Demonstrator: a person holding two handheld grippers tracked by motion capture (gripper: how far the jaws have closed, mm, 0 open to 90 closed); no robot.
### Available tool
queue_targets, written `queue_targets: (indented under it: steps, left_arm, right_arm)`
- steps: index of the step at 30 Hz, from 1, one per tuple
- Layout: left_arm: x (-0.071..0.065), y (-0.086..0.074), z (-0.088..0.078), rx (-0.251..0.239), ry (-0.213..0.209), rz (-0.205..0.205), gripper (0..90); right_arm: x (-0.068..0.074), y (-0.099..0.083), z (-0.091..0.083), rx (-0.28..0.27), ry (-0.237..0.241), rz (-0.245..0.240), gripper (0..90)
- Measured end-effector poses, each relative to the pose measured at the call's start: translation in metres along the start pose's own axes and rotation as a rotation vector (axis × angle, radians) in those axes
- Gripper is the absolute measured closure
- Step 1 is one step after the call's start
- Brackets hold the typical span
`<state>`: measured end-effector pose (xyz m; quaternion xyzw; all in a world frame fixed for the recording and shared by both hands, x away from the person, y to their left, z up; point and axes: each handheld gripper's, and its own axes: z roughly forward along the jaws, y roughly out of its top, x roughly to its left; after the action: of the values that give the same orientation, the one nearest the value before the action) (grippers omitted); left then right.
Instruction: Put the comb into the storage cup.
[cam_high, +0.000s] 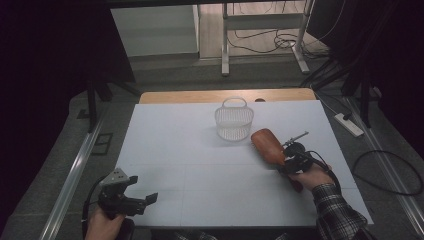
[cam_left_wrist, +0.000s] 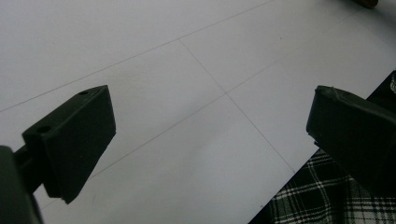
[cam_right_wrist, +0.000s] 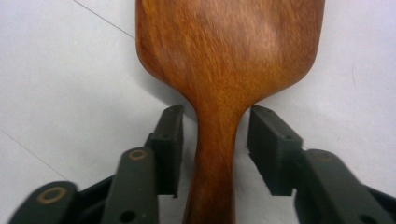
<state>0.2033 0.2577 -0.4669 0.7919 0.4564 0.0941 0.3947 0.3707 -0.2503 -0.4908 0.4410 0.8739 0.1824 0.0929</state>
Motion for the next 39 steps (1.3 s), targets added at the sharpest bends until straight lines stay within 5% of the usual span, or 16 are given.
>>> queue_targets:
  steps: [6,13,28,39]
  left_arm:
    - [0.000,0.000,0.000,0.000,0.001,0.001,2.3]
    - [0.000,0.000,0.000,-0.002,0.004,0.002,2.3]
    - [-0.004,0.001,0.001,0.006,0.026,0.027,2.3]
    - [0.000,0.001,-0.001,-0.019,0.002,-0.008,0.9]
  right_arm:
    - [-0.001,0.002,0.000,0.030,0.006,0.039,70.7]
    - [-0.002,-0.001,-0.001,0.019,0.010,0.076,72.1]
    - [-0.007,-0.008,-0.012,-0.070,0.033,0.117,72.3]
    - [-0.008,-0.010,-0.027,-0.135,0.035,0.115,72.2]
